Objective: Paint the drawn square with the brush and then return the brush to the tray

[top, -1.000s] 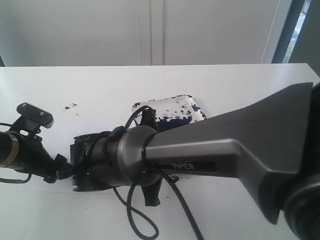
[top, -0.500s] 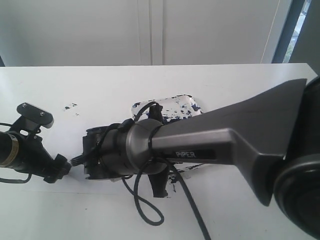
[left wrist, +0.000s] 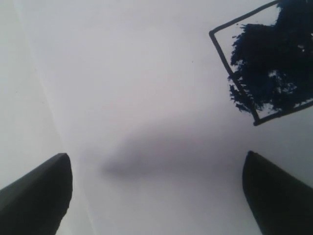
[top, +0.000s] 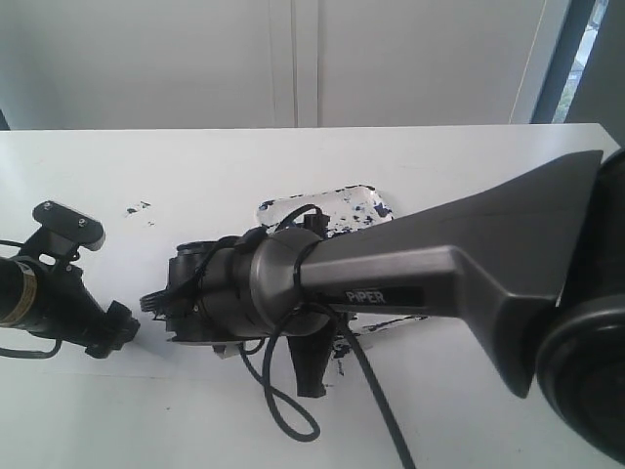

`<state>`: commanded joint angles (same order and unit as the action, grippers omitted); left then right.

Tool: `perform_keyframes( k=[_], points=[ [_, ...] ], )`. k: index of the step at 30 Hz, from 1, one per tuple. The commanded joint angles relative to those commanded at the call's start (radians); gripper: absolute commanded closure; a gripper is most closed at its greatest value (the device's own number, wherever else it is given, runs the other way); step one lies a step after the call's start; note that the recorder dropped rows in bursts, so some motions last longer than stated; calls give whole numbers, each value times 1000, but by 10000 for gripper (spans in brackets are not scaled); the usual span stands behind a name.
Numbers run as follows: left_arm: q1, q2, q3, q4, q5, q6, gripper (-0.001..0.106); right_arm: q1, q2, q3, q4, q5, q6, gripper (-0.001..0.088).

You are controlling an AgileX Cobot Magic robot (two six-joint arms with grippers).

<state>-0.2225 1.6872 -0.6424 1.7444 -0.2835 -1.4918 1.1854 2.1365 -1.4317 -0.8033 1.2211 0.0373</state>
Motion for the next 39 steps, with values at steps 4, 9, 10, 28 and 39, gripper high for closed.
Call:
perform_keyframes(
  k=[4,9,10,28,39],
  points=[
    [0,0,0,0,0,0,111,22,-2,2,2,0,0,868],
    [0,0,0,0,-8,0,111,25,-2,2,-58,0,-5,868],
    [0,0,0,0,-11,0,111,20,-2,2,-87,0,17,868],
    [0,0,0,0,-16,-8,111,-3,-29,-48,-182,0,62,868],
    [0,-64,0,0,13,0,111,-31,-12,-48,-137,0,62,868]
  ],
)
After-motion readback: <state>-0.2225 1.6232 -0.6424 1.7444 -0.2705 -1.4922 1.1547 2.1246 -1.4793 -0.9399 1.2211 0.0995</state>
